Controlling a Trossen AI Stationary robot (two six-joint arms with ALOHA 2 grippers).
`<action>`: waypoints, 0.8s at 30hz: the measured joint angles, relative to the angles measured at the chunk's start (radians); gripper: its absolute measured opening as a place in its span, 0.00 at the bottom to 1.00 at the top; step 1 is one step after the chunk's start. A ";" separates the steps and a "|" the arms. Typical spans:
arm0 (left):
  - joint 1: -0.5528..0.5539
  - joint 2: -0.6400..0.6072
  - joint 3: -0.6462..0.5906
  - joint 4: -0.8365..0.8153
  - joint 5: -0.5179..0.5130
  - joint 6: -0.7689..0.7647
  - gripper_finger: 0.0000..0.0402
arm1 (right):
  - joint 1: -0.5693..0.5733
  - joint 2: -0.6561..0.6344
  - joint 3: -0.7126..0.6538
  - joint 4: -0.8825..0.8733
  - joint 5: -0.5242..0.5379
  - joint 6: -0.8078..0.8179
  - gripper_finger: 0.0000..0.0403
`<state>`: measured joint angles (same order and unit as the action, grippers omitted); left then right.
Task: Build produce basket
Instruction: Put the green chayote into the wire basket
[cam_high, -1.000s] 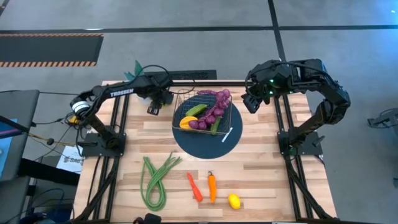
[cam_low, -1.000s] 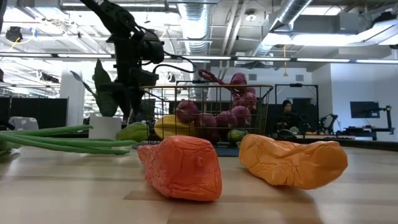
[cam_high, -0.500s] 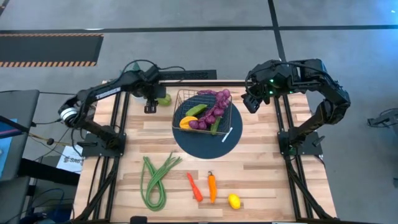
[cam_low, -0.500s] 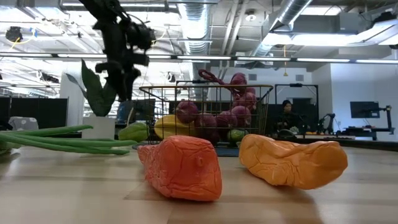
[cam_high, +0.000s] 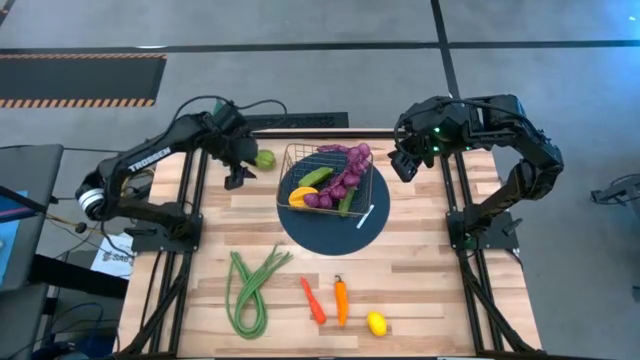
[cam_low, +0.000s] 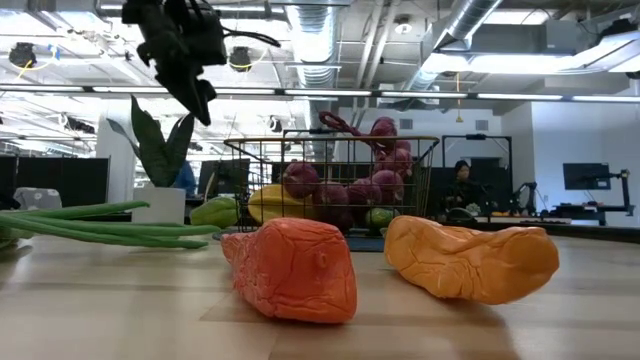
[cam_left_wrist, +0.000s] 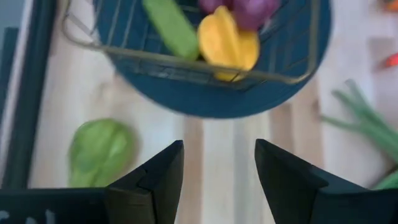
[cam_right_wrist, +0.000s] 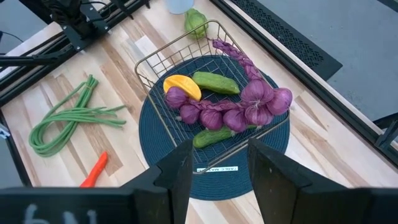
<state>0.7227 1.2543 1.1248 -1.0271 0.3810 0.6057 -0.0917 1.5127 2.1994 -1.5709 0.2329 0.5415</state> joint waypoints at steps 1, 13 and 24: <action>-0.004 -0.005 0.000 0.001 0.012 -0.012 0.46 | 0.000 0.000 0.000 0.000 0.000 0.000 0.42; -0.050 -0.011 0.000 0.003 -0.210 -0.071 0.46 | 0.000 0.000 0.000 0.000 -0.001 -0.017 0.42; -0.050 -0.010 0.000 0.079 -0.205 -0.064 0.46 | 0.000 0.000 0.000 0.000 -0.001 -0.019 0.43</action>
<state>0.6724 1.2445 1.1248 -0.9477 0.1759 0.5419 -0.0917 1.5124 2.1994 -1.5711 0.2316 0.5224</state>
